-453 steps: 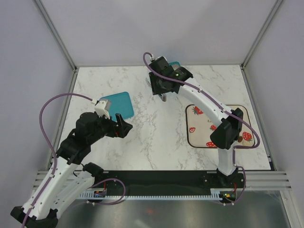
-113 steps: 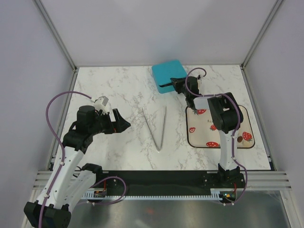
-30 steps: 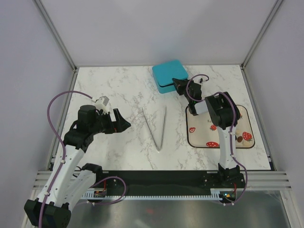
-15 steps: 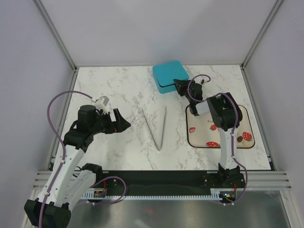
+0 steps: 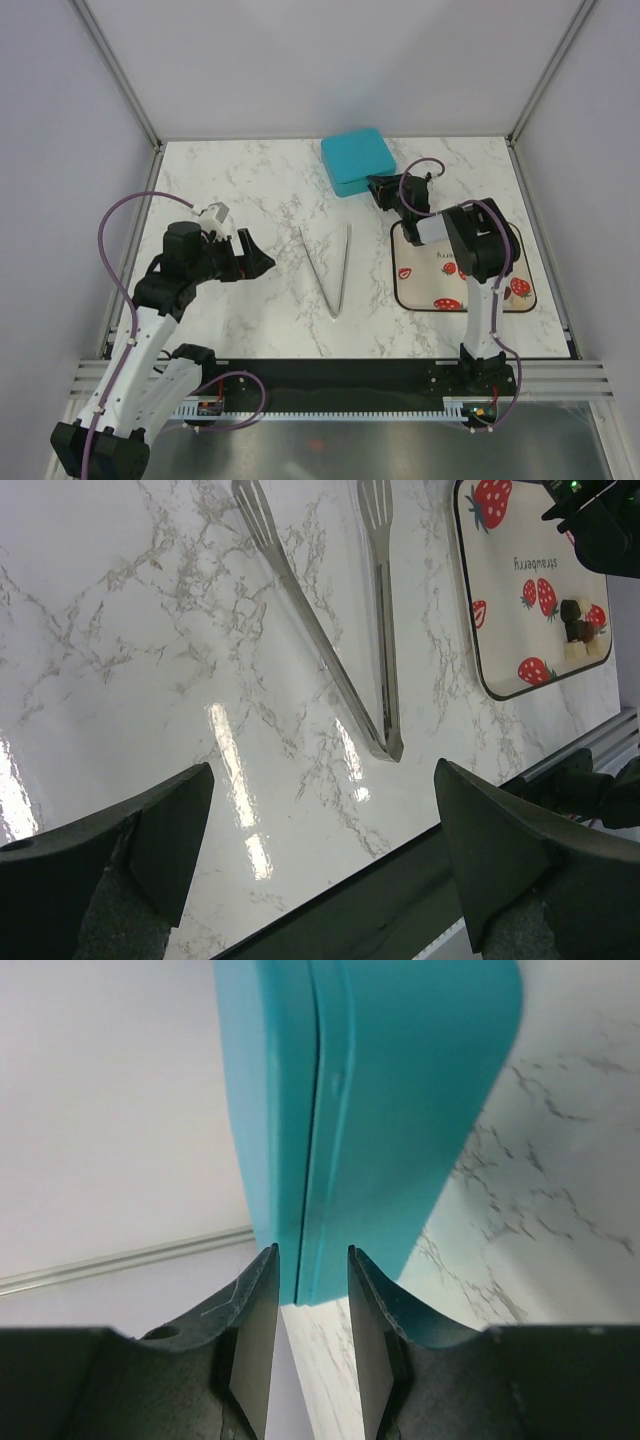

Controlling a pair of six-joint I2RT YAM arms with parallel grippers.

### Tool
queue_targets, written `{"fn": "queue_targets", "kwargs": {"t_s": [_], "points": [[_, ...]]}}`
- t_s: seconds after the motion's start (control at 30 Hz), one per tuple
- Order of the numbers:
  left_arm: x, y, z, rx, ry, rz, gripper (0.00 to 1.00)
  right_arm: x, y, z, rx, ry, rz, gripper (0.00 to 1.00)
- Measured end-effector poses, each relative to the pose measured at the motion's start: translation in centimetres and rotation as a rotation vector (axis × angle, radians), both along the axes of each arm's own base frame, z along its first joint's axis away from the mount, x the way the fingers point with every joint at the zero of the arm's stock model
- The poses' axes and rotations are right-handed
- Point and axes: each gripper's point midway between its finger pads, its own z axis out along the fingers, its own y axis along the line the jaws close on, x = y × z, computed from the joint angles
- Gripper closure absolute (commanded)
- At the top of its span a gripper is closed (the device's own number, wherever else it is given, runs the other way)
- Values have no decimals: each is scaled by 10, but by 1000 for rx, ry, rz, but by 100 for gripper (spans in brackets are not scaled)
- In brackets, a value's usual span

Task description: Pack the chocolate

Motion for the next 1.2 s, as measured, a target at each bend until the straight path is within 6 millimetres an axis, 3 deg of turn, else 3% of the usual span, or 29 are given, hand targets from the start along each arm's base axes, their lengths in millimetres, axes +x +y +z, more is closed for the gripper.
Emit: {"fn": "queue_targets", "kwargs": {"t_s": [0.13,0.33,0.47,0.63,0.7,0.83,1.0,1.2], "points": [[0,1,0,3,-4,5,0,-16,-4,-8,-50,71,13,57],[1,3,1,11,-11,18,0,-26,-12,19,-156,75,39,57],[1,3,2,10,-16,19,0,-8,-10,46,-274,48,86,58],[1,3,2,10,-16,19,0,40,3,98,-431,-69,152,58],[1,3,2,10,-14,19,0,51,4,103,-496,-92,175,57],[2,3,0,12,-6,19,0,64,4,80,-612,-82,218,59],[3,3,-3,15,7,19,0,67,4,17,-697,1,292,61],[3,3,-5,17,12,21,0,57,-6,18,-757,-2,286,60]]}}
